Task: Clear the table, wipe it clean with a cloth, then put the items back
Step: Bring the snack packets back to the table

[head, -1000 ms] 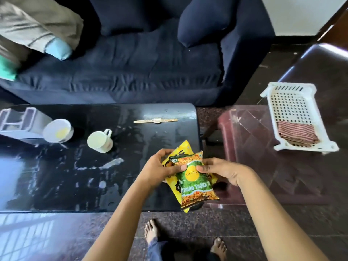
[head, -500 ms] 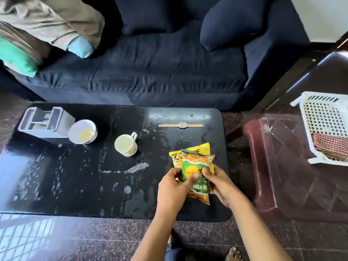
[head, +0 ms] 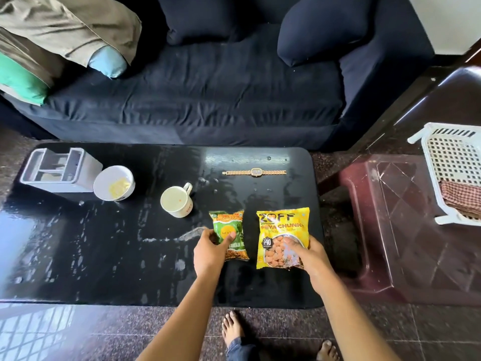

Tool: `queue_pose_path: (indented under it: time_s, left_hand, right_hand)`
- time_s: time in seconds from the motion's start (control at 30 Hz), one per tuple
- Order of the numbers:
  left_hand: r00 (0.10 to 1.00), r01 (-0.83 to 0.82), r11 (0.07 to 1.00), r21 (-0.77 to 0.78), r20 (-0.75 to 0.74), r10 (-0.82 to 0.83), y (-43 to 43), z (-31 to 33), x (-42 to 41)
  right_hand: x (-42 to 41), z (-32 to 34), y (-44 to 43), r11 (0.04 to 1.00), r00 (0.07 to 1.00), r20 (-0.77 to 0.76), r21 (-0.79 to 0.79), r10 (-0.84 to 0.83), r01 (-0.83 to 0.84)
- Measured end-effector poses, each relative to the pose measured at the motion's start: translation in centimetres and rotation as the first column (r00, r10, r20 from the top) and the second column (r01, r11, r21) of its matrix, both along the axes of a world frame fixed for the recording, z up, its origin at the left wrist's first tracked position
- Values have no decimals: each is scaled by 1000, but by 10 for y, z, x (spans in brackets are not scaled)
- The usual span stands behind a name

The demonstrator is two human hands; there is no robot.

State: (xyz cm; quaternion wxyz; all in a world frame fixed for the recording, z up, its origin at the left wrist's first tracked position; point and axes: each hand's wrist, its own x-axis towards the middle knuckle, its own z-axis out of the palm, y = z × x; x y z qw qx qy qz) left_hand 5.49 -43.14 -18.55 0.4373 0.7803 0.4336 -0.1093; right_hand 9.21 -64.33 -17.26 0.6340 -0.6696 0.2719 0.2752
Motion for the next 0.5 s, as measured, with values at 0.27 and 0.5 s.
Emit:
queue_pose_path:
  time_s: [0.27, 0.5]
  left_hand:
    - [757, 570, 656, 495, -6, -653, 4, -21, -21]
    - [581, 733, 440, 519, -140, -802, 16, -41, -16]
  right_hand:
    - [6, -30, 9, 967, 990, 73, -235, 123, -103]
    - [-1, -42, 9, 462, 734, 264, -884, 625, -75]
